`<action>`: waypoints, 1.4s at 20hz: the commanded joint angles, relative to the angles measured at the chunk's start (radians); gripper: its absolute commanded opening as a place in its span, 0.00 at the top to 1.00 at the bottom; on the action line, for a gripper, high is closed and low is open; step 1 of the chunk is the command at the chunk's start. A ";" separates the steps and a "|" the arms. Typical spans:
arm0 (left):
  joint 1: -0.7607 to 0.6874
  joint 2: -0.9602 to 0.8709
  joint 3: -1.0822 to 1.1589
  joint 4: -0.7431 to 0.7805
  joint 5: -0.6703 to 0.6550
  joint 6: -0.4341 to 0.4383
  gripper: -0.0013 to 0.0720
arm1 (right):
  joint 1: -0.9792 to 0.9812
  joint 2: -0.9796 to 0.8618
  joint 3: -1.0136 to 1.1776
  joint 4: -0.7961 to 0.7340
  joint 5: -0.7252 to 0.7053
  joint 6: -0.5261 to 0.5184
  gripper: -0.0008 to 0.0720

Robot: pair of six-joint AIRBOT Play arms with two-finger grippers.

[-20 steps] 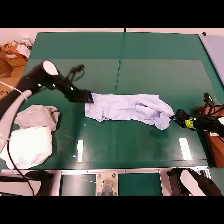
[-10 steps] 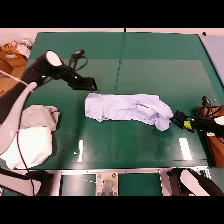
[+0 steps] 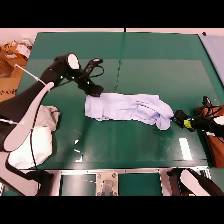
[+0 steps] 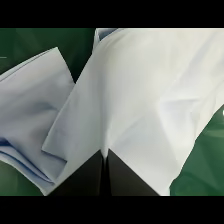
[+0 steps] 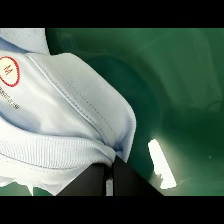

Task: Fold the shirts.

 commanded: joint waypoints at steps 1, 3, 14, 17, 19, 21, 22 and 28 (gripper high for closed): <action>-0.004 -0.003 0.172 0.105 -0.120 -0.001 0.95 | 0.000 -0.001 0.000 0.000 -0.006 -0.002 0.95; -0.004 -0.003 0.319 0.118 -0.158 -0.001 0.95 | -0.006 -0.001 0.016 0.000 -0.028 -0.001 0.95; 0.002 0.476 0.479 0.342 0.119 -0.026 0.95 | -0.083 0.080 1.046 0.121 0.191 0.060 0.95; 0.002 0.611 0.479 0.343 0.163 -0.023 0.95 | -0.083 0.100 1.222 0.121 0.190 0.072 0.95; 0.002 0.670 0.479 0.343 0.164 -0.019 0.95 | -0.083 0.124 1.270 0.119 0.189 0.078 0.95; 0.002 0.702 0.478 0.348 0.164 -0.019 0.95 | -0.083 0.151 1.276 0.119 0.183 0.078 0.95; 0.002 0.713 0.464 0.360 0.177 -0.019 0.95 | -0.083 0.160 1.276 0.119 0.180 0.078 0.95; 0.019 0.640 0.205 0.488 0.349 -0.112 0.95 | -0.074 0.144 1.114 0.121 0.183 0.078 0.95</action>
